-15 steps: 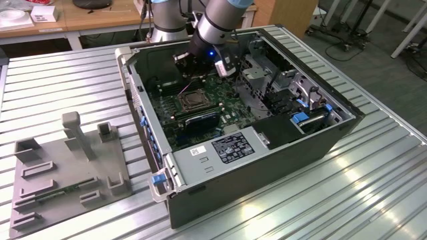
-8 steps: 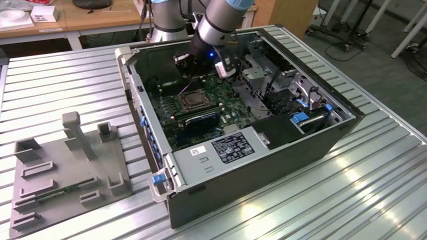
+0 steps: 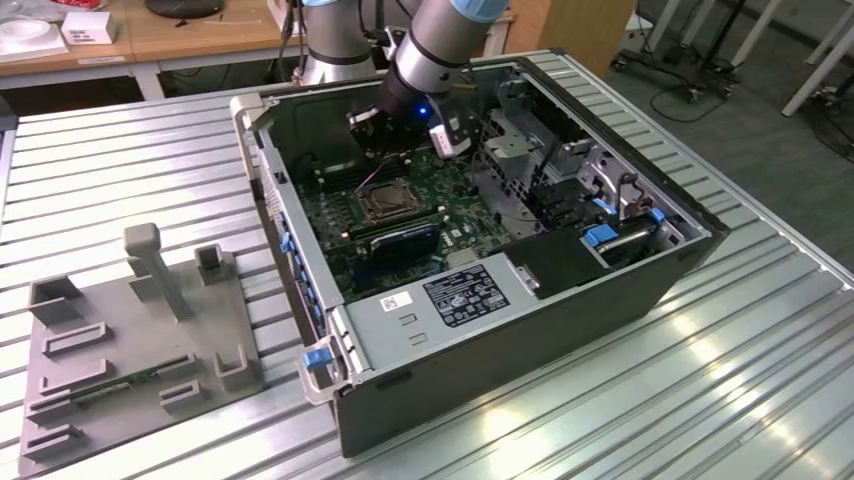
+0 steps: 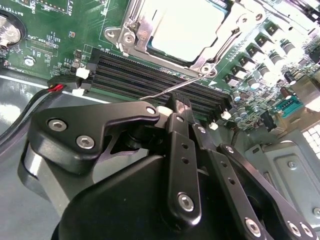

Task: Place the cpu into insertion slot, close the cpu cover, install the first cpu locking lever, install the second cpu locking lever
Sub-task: 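Install the first cpu locking lever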

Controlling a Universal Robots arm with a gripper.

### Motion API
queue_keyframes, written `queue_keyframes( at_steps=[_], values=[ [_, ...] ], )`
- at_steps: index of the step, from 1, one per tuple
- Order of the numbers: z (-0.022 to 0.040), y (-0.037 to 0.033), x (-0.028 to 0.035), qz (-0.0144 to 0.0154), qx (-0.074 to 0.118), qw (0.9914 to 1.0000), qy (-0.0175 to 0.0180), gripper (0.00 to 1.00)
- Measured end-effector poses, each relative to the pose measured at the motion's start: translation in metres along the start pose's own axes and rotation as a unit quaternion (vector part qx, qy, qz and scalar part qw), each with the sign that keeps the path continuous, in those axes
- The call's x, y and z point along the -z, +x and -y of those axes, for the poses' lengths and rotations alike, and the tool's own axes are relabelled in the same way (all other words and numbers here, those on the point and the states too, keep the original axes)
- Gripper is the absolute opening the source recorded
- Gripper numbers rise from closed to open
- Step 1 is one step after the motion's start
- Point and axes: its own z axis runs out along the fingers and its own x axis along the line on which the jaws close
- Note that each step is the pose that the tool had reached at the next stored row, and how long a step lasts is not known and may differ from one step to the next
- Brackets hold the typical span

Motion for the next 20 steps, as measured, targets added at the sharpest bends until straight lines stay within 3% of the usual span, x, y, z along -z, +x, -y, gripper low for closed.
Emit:
queue_keyframes(
  at_steps=[15, 18, 20],
  values=[
    [-0.0001, -0.0023, -0.0001, 0.0, 0.0, 1.0, -0.0004, 0.11],
    [0.0001, -0.0024, -0.0006, -0.0004, 0.001, 0.99999, -0.0039, 0.11],
    [0.0, -0.0024, -0.0006, -0.0004, 0.001, 0.99999, -0.0042, 0.11]
  ],
)
